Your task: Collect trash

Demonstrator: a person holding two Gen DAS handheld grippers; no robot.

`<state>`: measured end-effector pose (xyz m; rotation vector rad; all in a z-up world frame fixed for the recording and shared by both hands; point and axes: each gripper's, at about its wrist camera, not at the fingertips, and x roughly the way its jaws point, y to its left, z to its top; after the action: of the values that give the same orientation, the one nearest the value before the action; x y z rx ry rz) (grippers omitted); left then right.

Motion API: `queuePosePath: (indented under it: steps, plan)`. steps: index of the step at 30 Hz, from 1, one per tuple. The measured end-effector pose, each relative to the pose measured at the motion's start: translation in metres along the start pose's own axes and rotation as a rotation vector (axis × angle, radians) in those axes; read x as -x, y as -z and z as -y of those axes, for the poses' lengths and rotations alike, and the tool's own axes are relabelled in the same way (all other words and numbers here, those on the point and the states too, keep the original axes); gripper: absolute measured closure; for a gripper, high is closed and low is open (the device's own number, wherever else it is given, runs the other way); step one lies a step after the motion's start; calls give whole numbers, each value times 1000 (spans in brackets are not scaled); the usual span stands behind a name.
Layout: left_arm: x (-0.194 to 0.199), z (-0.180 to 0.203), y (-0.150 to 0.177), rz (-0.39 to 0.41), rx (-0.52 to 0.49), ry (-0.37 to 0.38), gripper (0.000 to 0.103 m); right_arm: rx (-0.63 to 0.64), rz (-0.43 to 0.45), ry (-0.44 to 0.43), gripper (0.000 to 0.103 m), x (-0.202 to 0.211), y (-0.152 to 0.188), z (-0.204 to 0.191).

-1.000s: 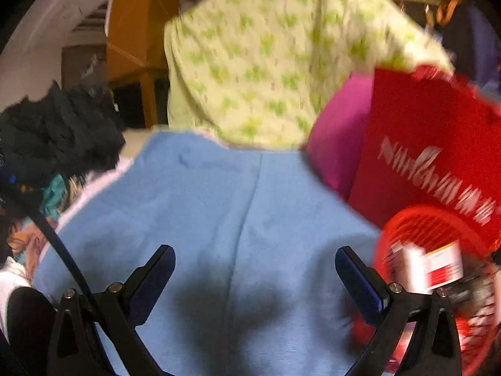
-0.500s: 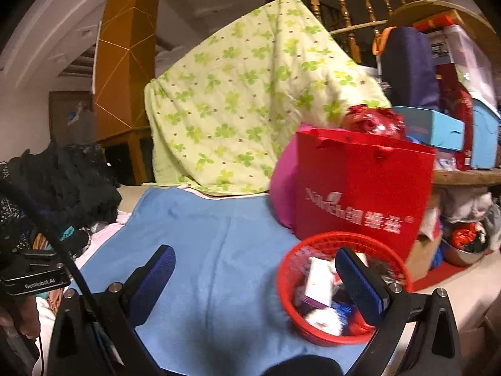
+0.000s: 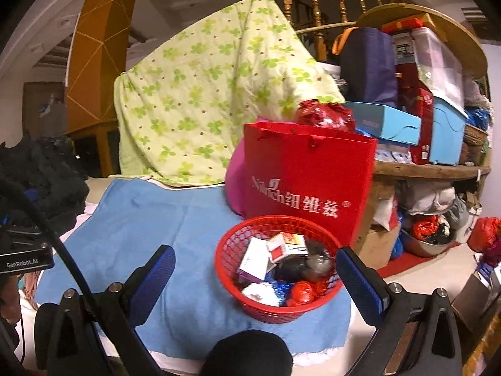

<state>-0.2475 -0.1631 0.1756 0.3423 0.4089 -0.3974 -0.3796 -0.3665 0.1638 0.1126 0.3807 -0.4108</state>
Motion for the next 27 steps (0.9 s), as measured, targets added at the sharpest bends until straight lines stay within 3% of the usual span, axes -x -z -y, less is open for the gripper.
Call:
queuePosePath:
  steps: [12, 27]
  plan:
    - [2, 34, -12, -14, -35, 39, 0, -24, 5, 48, 0, 9, 1, 26]
    - [6, 45, -12, -17, -44, 31, 0, -29, 1, 22, 0, 13, 1, 24]
